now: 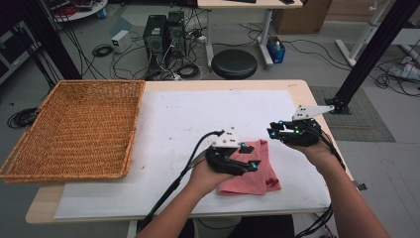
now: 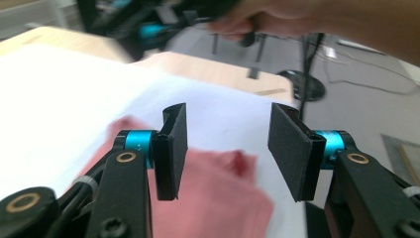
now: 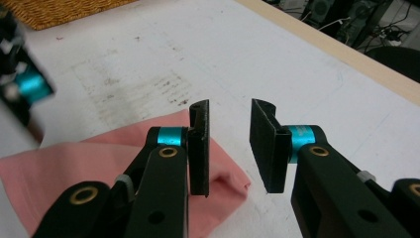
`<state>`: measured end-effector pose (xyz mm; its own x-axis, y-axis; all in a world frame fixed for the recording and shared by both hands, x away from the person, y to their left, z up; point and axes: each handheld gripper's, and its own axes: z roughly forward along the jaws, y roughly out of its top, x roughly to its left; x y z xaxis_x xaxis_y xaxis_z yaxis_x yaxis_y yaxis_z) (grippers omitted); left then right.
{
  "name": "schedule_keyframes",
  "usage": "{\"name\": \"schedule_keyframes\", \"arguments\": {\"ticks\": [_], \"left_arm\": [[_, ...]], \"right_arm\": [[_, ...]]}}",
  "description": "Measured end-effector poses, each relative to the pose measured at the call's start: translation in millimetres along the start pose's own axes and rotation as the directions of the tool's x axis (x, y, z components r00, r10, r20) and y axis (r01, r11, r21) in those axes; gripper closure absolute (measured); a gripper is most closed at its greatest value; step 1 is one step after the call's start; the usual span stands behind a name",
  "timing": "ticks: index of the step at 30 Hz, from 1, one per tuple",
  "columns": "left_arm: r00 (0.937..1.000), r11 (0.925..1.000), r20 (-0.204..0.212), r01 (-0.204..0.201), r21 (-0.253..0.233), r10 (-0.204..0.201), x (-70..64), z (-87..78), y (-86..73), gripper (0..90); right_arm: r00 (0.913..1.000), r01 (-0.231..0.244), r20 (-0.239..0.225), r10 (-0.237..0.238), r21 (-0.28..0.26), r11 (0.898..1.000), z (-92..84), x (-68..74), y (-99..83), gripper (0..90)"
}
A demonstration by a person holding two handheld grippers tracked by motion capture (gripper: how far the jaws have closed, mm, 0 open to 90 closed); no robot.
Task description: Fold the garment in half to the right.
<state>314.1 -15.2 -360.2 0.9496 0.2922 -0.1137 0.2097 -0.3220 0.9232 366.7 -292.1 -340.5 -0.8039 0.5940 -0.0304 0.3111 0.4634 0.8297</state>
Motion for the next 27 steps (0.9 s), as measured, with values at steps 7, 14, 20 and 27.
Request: {"name": "schedule_keyframes", "arguments": {"ticks": [7,14,20,27], "left_arm": [[0.9802,0.997,-0.182,0.077,-0.013,-0.078,26.6,-55.6,-29.4,45.1],[0.9293,0.9899,-0.347,0.141,0.014,-0.127,41.9,-100.8,-61.3,35.9],[0.9092,0.9867,-0.392,0.161,0.02,-0.141,45.7,-117.9,-77.7,35.2],[0.9093,0.9853,-0.391,0.168,0.03,-0.143,42.5,-117.5,-87.6,35.2]], "right_arm": [[0.9997,0.01,-0.024,-0.009,0.012,1.0,11.3,9.1,-0.3,67.0],[0.9994,0.015,-0.032,-0.013,0.069,0.998,24.9,23.7,-13.1,58.8],[0.9958,-0.078,-0.037,0.084,0.13,0.988,36.0,23.0,-27.7,55.3],[0.9841,-0.136,-0.084,0.157,0.217,0.967,50.8,38.6,-55.7,82.9]]}}
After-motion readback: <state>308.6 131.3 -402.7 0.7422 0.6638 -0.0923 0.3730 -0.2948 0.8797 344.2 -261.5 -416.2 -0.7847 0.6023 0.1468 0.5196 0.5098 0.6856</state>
